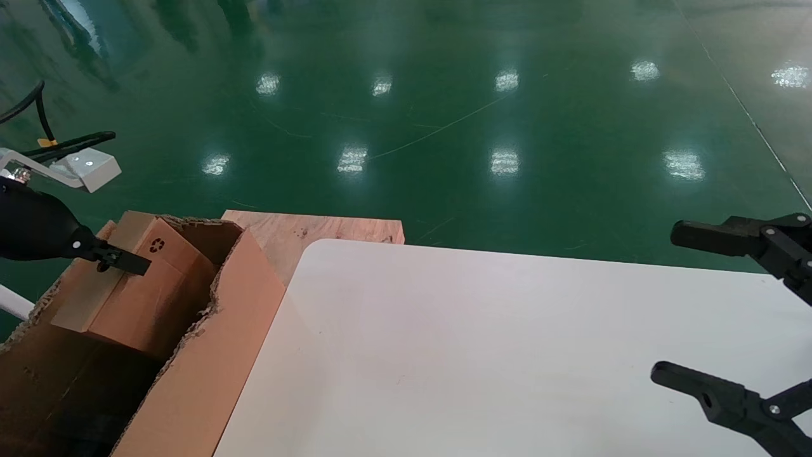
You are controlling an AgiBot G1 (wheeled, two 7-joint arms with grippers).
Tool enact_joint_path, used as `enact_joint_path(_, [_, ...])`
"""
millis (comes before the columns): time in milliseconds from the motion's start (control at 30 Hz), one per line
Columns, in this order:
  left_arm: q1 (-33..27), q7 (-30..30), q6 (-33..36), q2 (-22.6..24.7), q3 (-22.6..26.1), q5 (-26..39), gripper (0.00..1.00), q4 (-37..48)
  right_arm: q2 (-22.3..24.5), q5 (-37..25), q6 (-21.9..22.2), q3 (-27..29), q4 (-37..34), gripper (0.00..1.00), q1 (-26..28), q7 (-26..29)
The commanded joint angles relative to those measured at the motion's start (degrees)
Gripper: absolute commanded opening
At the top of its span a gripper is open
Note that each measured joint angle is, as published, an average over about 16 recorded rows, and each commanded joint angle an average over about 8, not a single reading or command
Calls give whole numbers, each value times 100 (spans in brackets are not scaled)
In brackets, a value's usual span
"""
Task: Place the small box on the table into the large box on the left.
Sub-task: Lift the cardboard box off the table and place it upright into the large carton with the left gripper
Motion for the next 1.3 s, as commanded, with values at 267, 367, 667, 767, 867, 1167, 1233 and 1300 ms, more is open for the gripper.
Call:
enact_joint_path(267, [-163, -331, 392, -140, -19, -91, 0, -328, 0, 0, 0, 0, 0, 100, 0, 0])
enact_joint_path(367, [-144, -446, 443, -220, 5, -106, 0, -488, 0, 0, 0, 0, 0, 100, 0, 0])
enact_joint_path(667, [-5, -458, 324, -358, 81, -56, 0, -469, 0, 1, 0, -1, 0, 100, 0, 0])
enact_joint_path(767, [22, -389, 292, -375, 93, -51, 0, -349, 0, 1, 0, -1, 0, 100, 0, 0])
enact_joint_path(867, [45, -299, 263, -393, 104, -43, 0, -217, 0, 1, 0, -1, 0, 100, 0, 0])
enact_joint_path(1167, [221, 290, 56, -446, 231, 183, 0, 292, 0, 1, 0, -1, 0, 100, 0, -1])
enact_joint_path(1233, [297, 455, -17, -437, 267, 208, 0, 453, 1, 1, 1, -1, 0, 100, 0, -1])
enact_joint_path(1300, [381, 593, -86, -412, 298, 197, 0, 614, 1, 1, 1, -1, 0, 100, 0, -1])
